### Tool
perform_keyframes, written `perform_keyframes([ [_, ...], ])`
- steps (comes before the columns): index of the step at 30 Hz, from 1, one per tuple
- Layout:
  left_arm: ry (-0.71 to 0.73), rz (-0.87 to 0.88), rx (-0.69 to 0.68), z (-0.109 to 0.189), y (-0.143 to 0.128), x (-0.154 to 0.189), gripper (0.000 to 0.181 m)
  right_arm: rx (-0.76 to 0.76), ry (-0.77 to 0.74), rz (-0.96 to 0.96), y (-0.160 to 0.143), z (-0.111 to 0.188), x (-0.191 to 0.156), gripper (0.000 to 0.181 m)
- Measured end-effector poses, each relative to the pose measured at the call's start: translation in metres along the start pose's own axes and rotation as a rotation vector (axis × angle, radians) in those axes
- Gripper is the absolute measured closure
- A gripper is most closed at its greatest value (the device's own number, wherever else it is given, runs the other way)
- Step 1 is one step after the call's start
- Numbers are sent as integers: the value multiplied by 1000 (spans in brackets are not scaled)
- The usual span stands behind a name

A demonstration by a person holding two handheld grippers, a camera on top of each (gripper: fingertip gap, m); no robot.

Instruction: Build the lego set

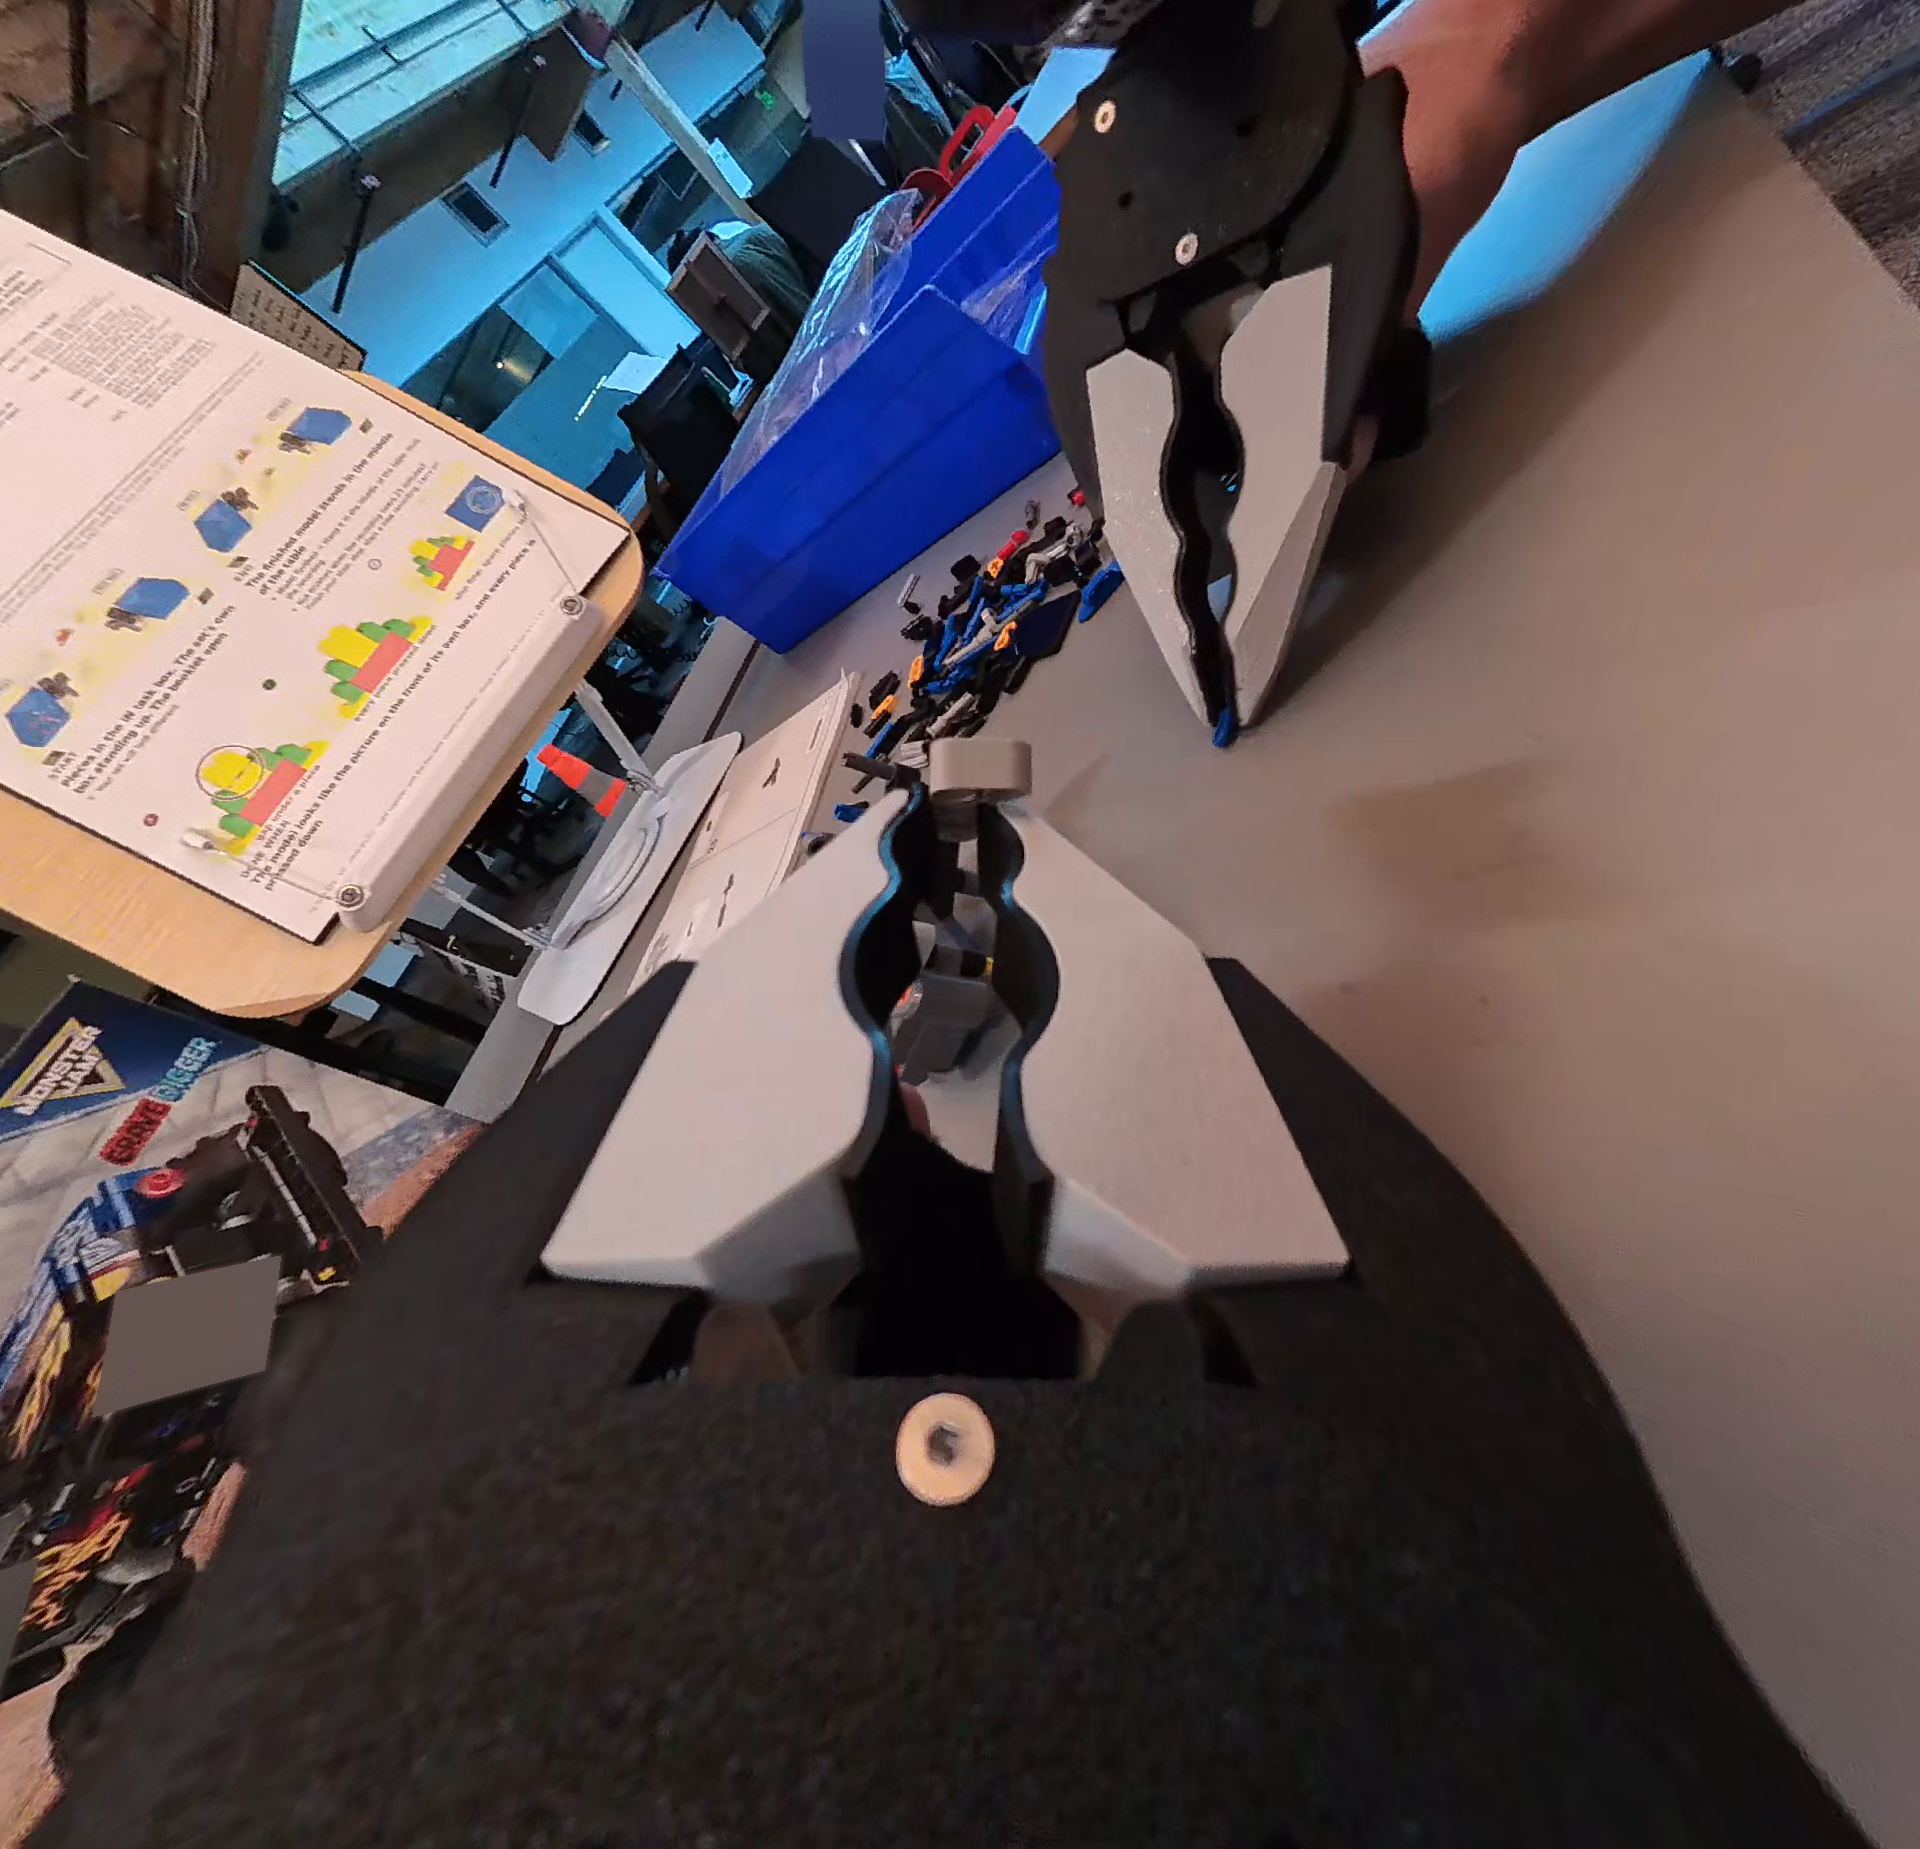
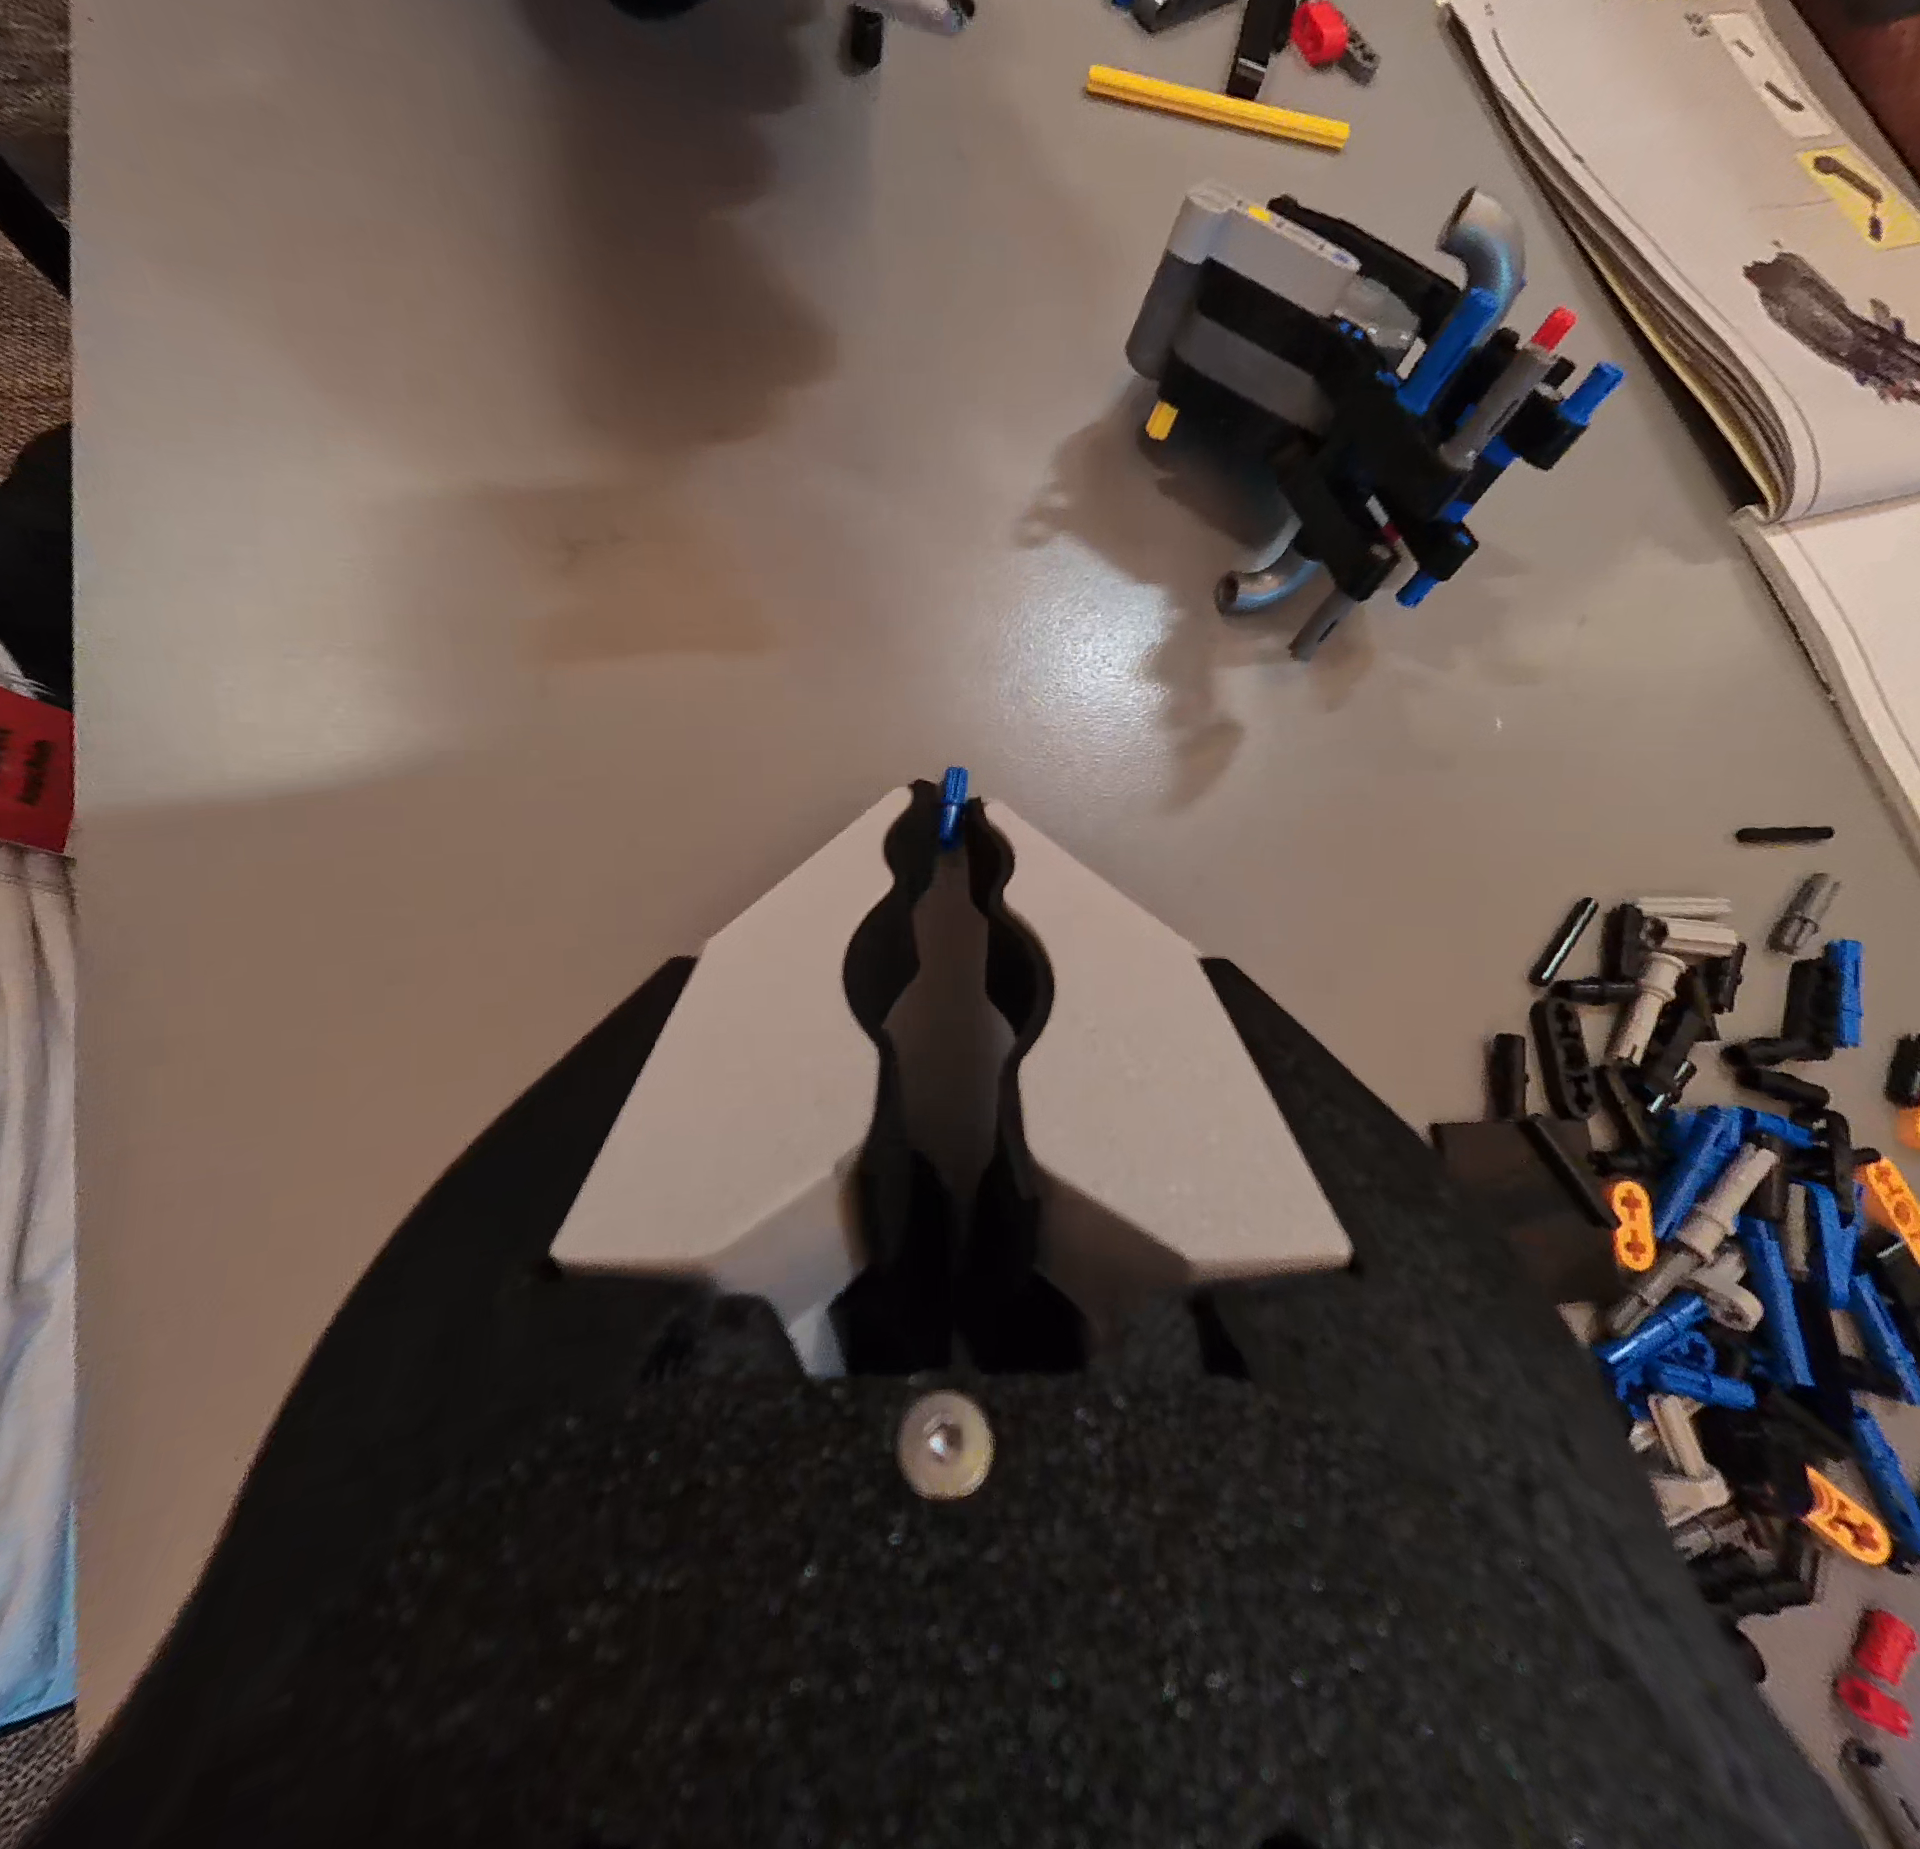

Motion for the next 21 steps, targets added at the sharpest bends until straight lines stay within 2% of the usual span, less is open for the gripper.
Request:
perform_keyframes([
  [9, 2, -7, 5, 0, 0, 1, 176, 0, 22, -24, 2, -1, -4, 177],
  [12, 9, -48, 14, -1, 0, 2, 176, 83, 103, -50, 28, 4, -8, 178],
  [14, 6, -78, 17, -2, 0, 5, 176, 132, 212, -77, 53, 8, -11, 178],
  [16, 4, -86, 20, -2, 1, 6, 176, 167, 386, -148, 77, 9, -15, 178],
  [21, -7, -91, 0, -4, -2, 8, 176, 181, 597, -263, 99, 0, -9, 178],
])
Point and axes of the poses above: each gripper's, where its closed fingertips meet, z back along the fingers, y out of its top, x = y × z across the jaws, the point moved 1 cm from there along z, back along the fingers, and after that the axes turned 8 degrees about -z, right-handed, at the moved point
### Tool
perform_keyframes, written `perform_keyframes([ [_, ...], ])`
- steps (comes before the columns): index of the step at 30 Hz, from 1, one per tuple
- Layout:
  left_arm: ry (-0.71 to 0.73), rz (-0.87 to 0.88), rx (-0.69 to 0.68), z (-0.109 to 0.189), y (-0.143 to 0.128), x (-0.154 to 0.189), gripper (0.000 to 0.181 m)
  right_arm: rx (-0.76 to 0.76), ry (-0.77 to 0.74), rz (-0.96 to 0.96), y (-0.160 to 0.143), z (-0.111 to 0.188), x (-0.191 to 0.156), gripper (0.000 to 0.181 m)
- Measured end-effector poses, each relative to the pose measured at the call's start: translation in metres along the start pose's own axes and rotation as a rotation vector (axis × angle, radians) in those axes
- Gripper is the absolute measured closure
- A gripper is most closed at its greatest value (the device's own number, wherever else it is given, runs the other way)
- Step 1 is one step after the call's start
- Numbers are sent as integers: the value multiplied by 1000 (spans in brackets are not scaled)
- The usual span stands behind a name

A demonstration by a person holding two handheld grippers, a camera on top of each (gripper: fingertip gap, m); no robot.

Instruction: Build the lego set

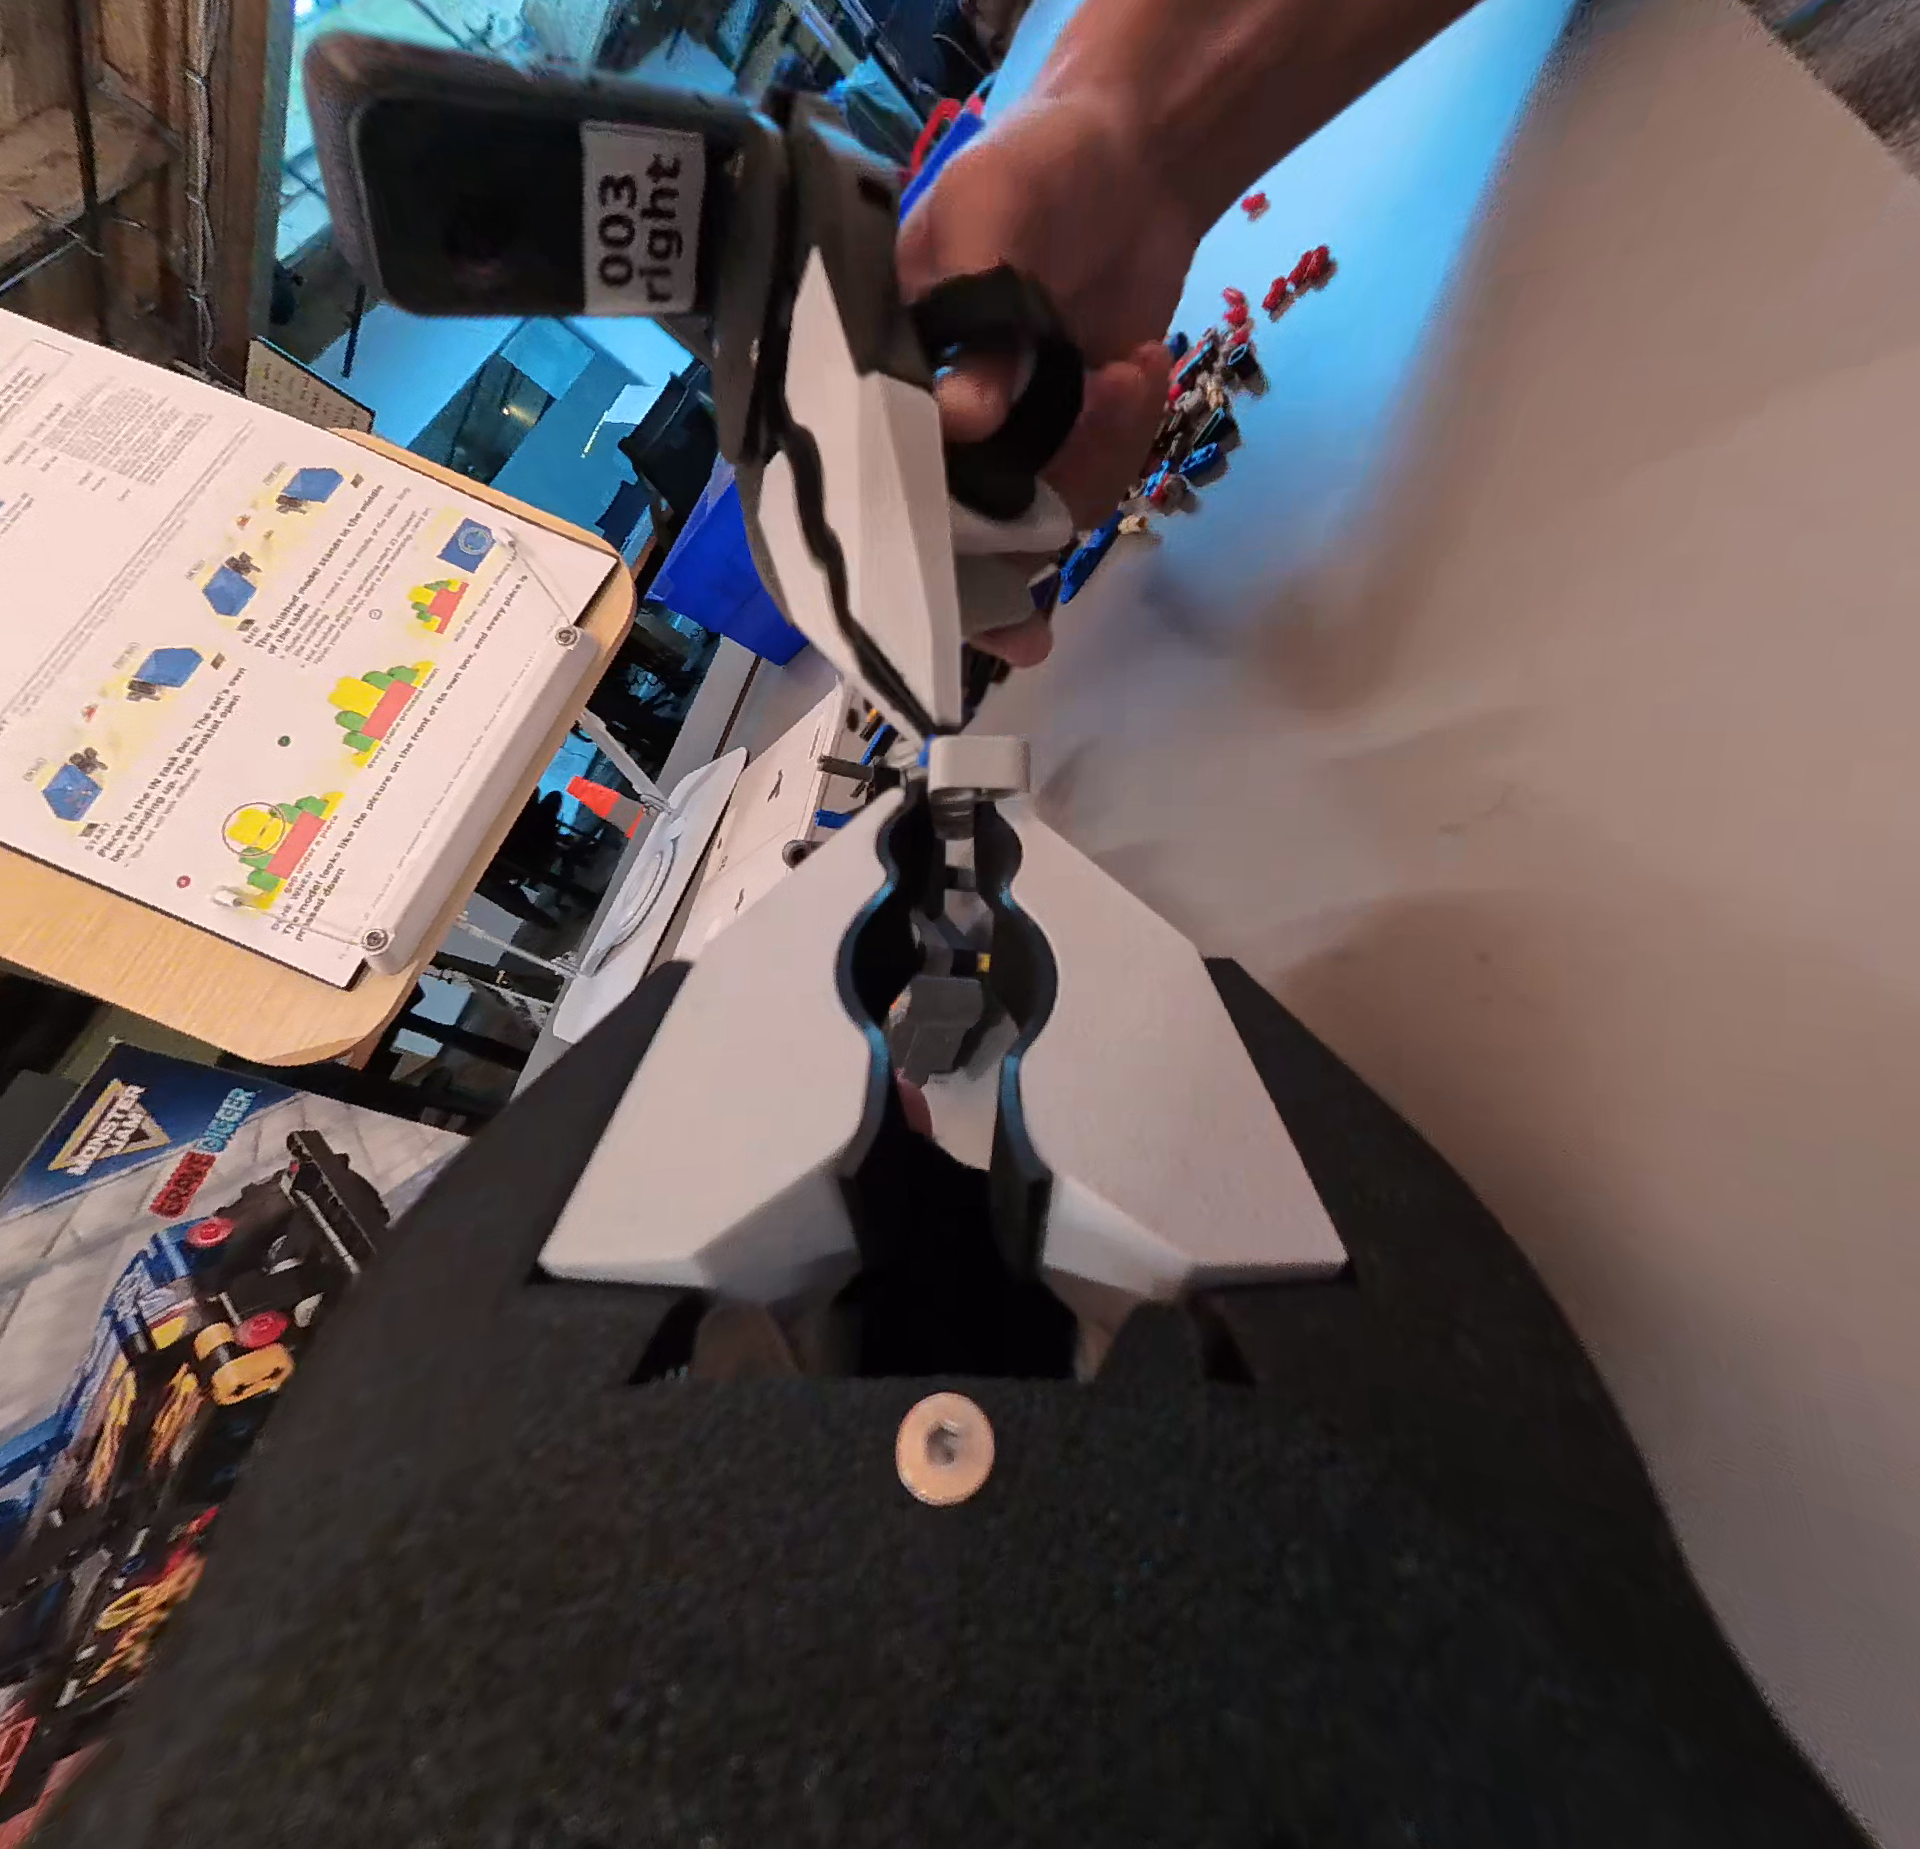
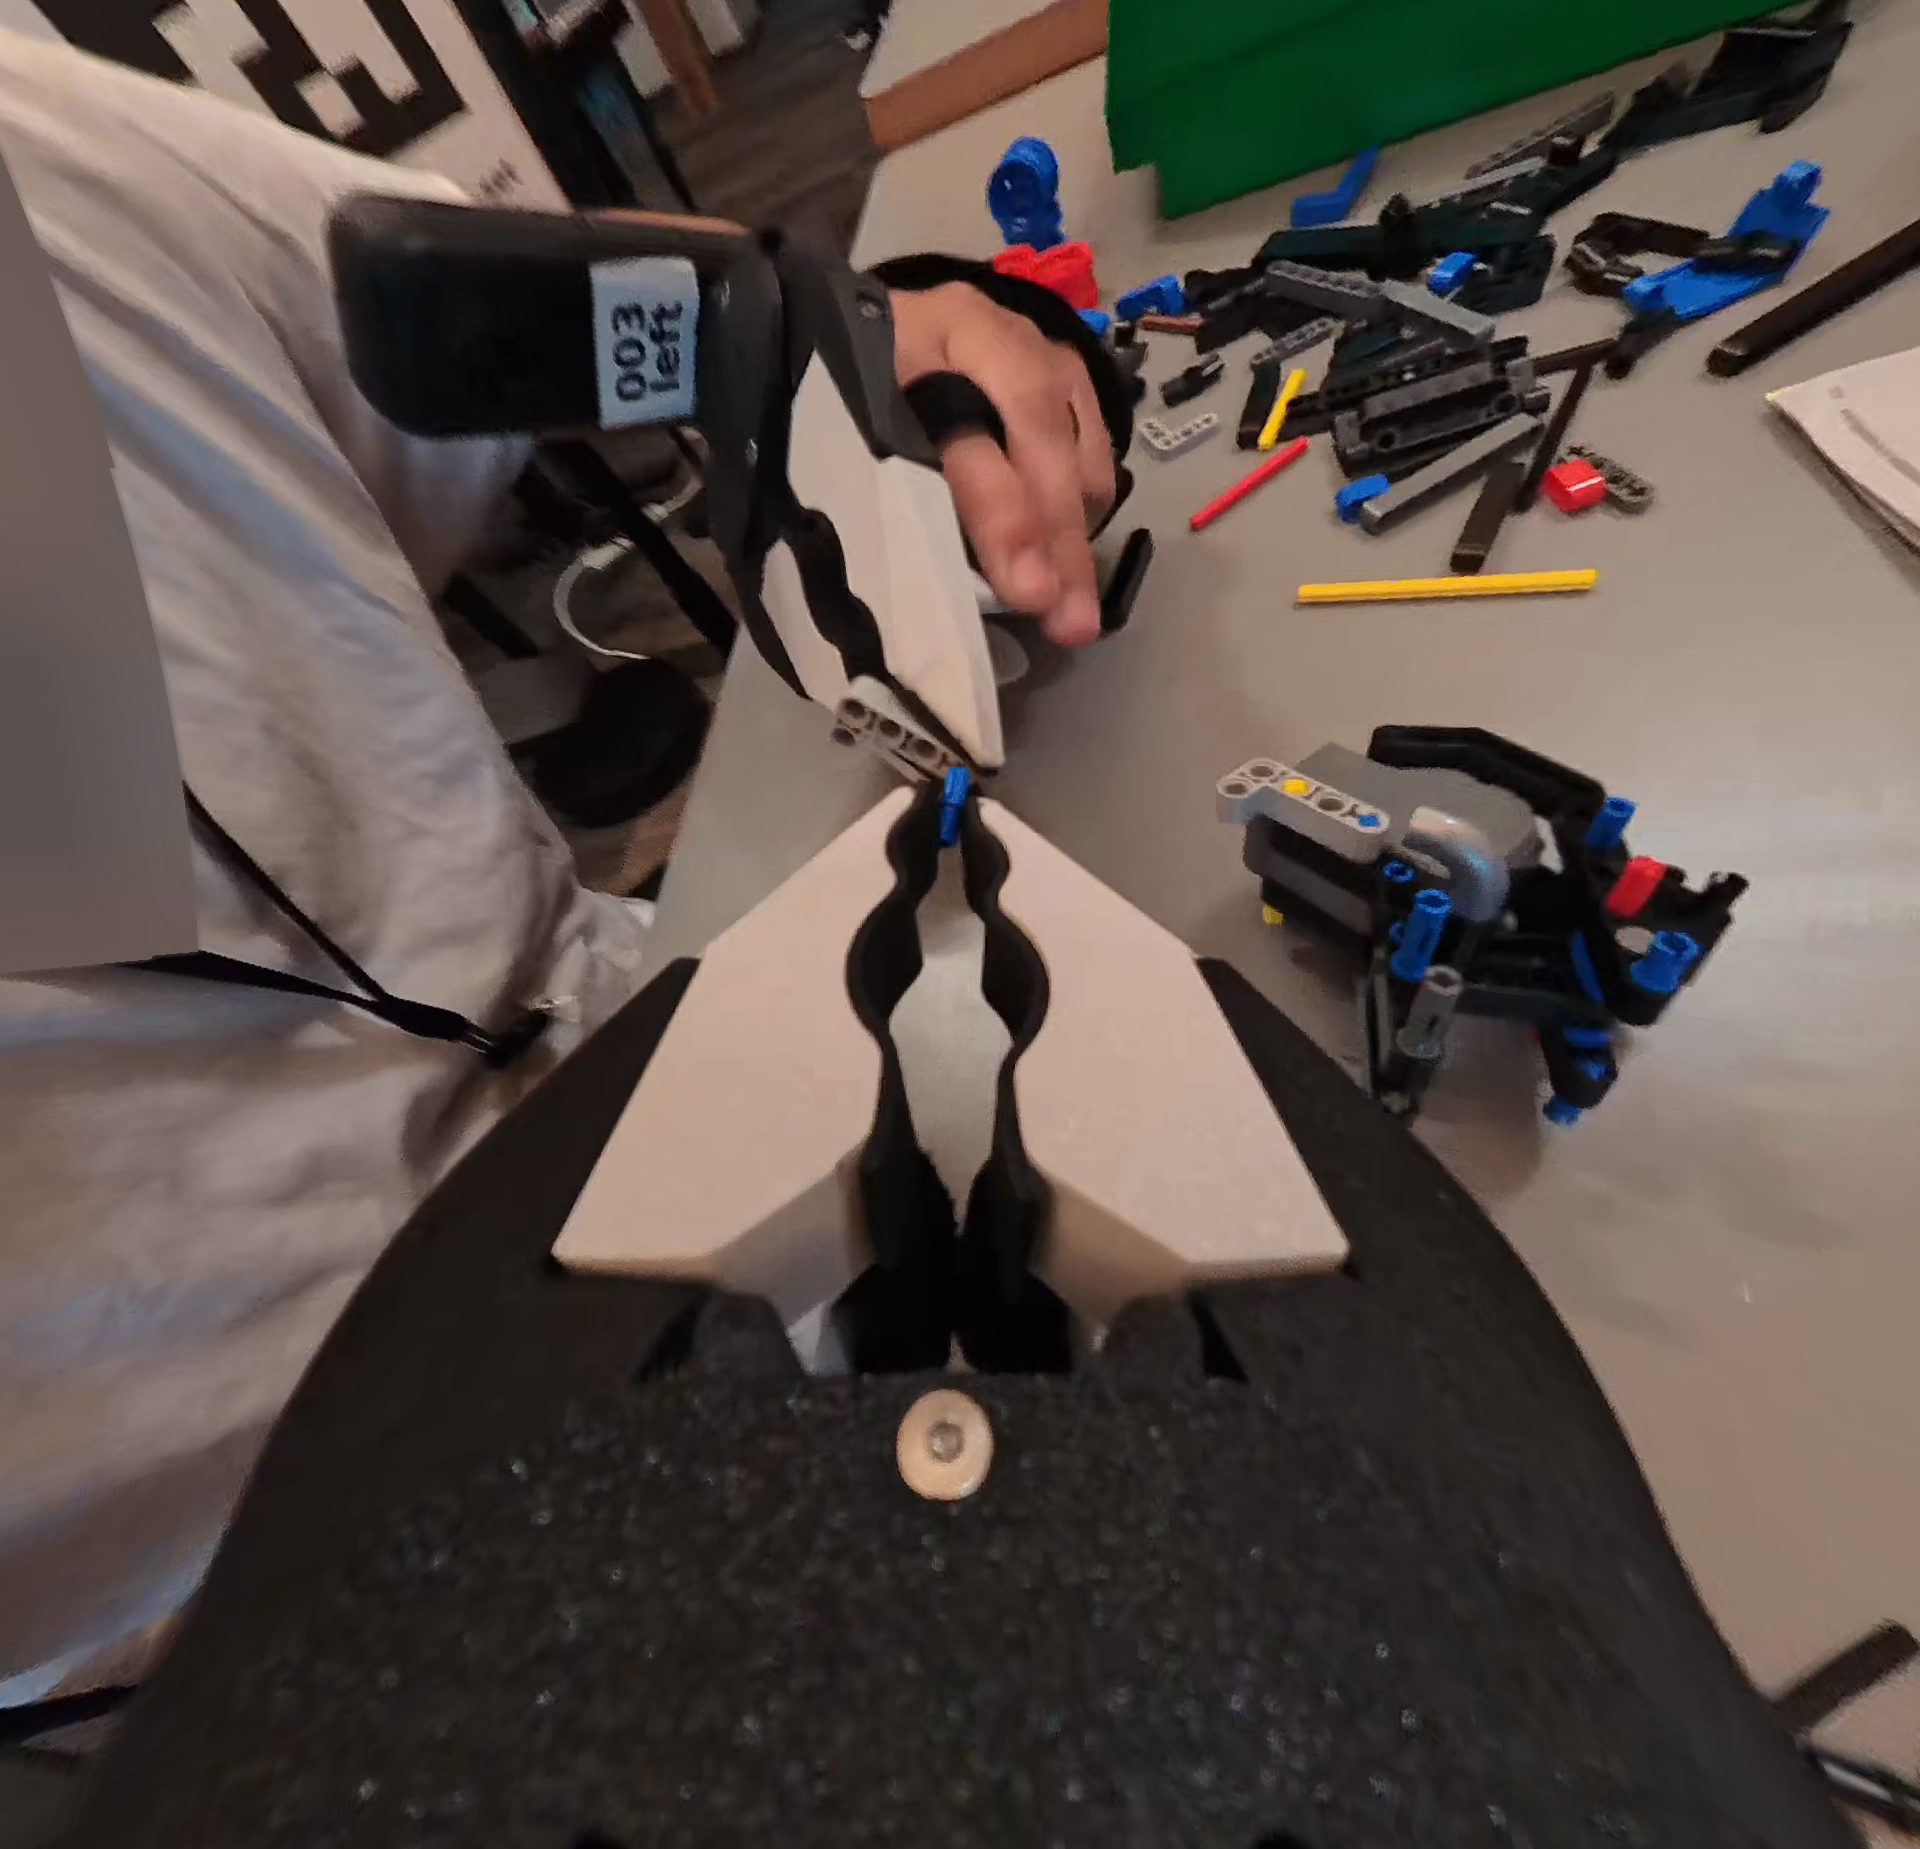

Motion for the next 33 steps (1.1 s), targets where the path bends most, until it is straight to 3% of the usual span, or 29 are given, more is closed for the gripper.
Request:
perform_keyframes([
  [4, -1, -18, -19, -2, -2, 1, 176, -11, 54, -32, -1, -3, -2, 178],
  [15, -24, -94, -66, -6, -9, 10, 176, -112, -20, -55, -13, -10, 9, 178],
  [25, 38, -309, -105, -4, -11, 10, 176, -189, 15, -277, -15, -12, 9, 178],
  [33, 51, -403, -116, -4, -11, 12, 176, -217, -43, -175, -16, -13, 9, 178],
])
Point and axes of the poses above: each gripper's, where its closed fingertips meet, z back along the fingers, y out of its top, x = y × z across the jaws, the point moved 1 cm from there along z, back along the fingers, and after that the axes turned 8 degrees about -z, right-handed, at the moved point
